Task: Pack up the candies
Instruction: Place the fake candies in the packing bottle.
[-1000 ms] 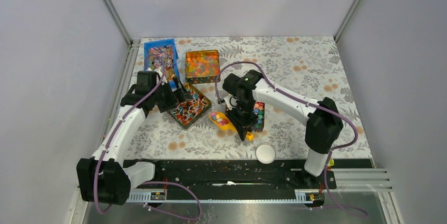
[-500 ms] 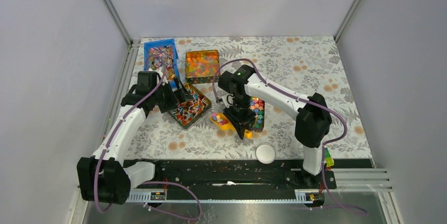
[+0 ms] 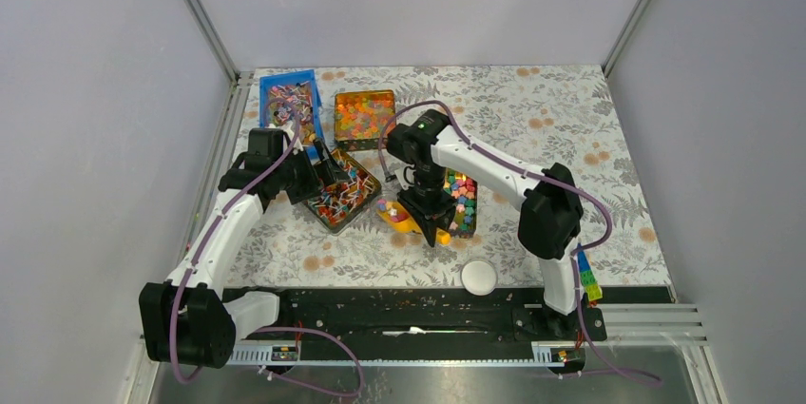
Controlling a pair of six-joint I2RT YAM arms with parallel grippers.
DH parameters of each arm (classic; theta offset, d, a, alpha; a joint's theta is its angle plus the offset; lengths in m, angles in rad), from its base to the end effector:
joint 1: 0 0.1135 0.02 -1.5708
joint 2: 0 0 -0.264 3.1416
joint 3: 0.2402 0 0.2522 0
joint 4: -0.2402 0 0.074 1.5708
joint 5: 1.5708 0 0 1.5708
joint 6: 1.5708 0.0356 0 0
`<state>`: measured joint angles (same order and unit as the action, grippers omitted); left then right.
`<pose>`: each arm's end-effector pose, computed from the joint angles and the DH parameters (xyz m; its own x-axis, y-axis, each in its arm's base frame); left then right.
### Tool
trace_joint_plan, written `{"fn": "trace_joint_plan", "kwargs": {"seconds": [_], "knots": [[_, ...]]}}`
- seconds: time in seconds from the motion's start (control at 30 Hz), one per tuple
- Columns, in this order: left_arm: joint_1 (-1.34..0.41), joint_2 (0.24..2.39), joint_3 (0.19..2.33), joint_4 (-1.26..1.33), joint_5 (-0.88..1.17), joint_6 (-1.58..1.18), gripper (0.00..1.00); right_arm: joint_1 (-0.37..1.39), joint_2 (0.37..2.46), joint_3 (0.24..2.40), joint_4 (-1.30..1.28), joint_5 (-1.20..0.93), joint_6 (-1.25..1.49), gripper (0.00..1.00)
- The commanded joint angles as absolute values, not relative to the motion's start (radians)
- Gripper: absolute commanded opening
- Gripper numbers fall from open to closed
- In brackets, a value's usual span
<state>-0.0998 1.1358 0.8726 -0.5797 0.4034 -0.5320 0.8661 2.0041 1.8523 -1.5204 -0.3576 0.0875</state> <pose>0.2294 -0.0370 0.2674 -0.8185 -0.3869 -0.4247 -0.0739 0.8040 -0.5900 0.2310 0.2909 0.2686 -0.7024 -0.6996 0.1313 -0.6317 0.6976 0.3380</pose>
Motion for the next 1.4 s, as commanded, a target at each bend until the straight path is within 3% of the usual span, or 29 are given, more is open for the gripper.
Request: {"fn": "trace_joint_plan", "kwargs": {"seconds": [0.0,0.87,1.13,1.37], "knots": [[-0.095,1.14,0.864,-0.531,0.434,-0.531,0.99,0.874,2.012,1.897,-1.639,-0.354,0.101,0.0],[-0.095,1.145,0.858,-0.528,0.441,-0.525,0.99,0.874,1.977,1.85,-1.655,-0.372,0.104,0.0],[-0.114,1.169,0.837,-0.445,0.543,-0.547,0.98,0.86,1.87,1.816,-1.528,-0.36,0.125,0.0],[-0.234,1.257,0.878,-0.392,0.542,-0.582,0.95,0.768,1.758,1.739,-1.44,-0.371,0.136,0.0]]}}
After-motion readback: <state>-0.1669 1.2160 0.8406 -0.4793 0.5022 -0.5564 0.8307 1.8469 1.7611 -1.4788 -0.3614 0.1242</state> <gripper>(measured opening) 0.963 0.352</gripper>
